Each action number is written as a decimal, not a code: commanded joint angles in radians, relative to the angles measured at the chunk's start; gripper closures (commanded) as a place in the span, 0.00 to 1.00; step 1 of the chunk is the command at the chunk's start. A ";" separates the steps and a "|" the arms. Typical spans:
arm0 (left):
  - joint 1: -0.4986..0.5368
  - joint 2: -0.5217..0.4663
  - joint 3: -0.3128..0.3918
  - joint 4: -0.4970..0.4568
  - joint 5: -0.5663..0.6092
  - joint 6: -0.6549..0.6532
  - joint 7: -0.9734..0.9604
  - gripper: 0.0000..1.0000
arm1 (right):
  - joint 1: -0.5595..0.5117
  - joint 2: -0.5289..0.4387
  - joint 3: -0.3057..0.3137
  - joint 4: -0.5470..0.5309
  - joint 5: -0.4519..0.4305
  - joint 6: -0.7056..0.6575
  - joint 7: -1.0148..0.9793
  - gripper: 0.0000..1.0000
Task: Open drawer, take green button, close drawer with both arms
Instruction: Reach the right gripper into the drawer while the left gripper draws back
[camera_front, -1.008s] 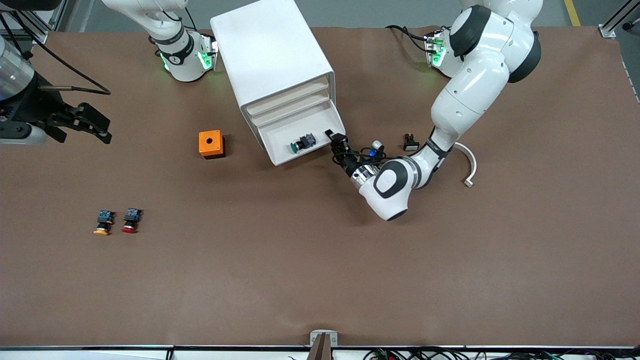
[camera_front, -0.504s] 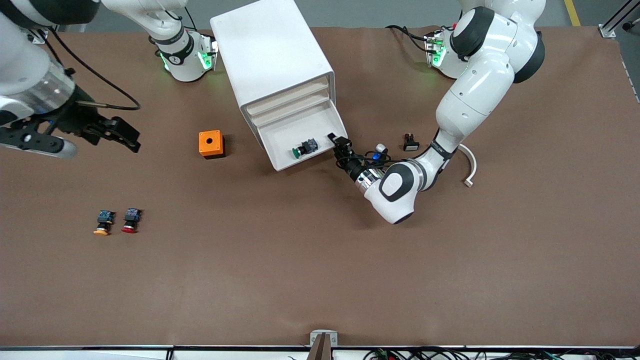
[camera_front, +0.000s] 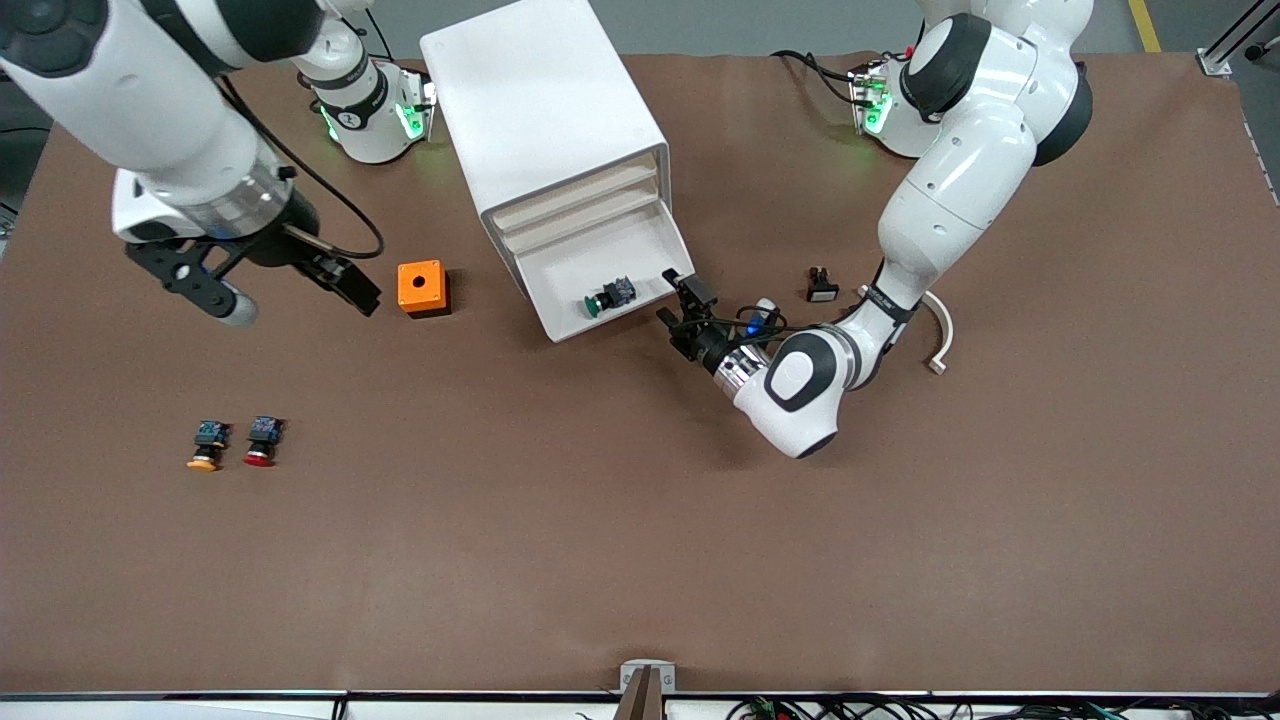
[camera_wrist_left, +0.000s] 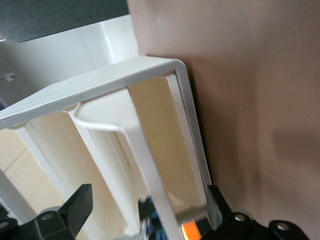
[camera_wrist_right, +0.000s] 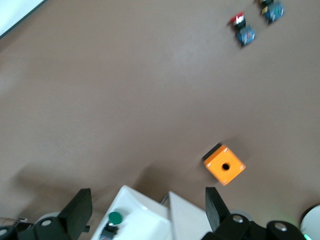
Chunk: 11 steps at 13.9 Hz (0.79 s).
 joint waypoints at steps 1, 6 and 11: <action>0.027 -0.025 0.032 0.027 0.010 -0.003 0.107 0.00 | 0.074 0.004 -0.007 -0.065 0.010 0.068 0.189 0.00; 0.025 -0.066 0.147 0.093 0.115 -0.008 0.405 0.00 | 0.195 0.001 -0.009 -0.200 0.009 0.240 0.439 0.00; -0.060 -0.120 0.309 0.138 0.225 0.003 0.685 0.00 | 0.316 0.002 -0.009 -0.318 -0.057 0.386 0.622 0.00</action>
